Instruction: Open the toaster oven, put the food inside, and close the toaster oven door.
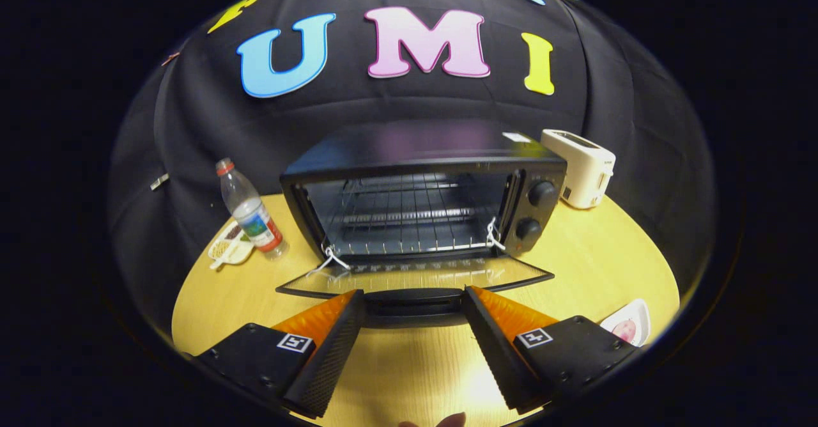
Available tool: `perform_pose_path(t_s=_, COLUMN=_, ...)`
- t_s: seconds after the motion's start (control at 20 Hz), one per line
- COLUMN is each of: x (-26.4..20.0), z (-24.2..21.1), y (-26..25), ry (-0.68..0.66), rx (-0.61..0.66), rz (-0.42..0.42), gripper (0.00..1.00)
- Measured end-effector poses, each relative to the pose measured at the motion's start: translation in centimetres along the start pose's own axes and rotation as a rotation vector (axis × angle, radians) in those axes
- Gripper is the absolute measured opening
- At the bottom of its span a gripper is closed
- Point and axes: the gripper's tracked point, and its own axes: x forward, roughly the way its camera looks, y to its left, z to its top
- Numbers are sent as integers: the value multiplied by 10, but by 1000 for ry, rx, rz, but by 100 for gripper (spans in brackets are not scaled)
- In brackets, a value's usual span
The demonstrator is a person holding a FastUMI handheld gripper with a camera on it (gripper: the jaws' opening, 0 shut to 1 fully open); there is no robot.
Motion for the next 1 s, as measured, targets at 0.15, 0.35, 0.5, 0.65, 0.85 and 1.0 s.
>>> perform_pose_path(t_s=0.15, x=-6, z=-46, y=-6, ry=133, rx=39, rz=17, gripper=100)
perform_pose_path(t_s=0.35, x=-30, z=-46, y=-22, ry=141, rx=80, rz=58, gripper=100)
perform_pose_path(t_s=0.5, x=-55, z=-37, y=-41, ry=179, rx=84, rz=107, gripper=99)
perform_pose_path(t_s=0.65, x=-82, z=-16, y=-79, ry=212, rx=103, rz=157, gripper=100)
perform_pose_path(t_s=0.85, x=-104, z=-4, y=-169, ry=336, rx=79, rz=133, gripper=99)
perform_pose_path(t_s=1.0, x=-108, z=-14, y=-245, ry=444, rx=40, rz=91, gripper=99)
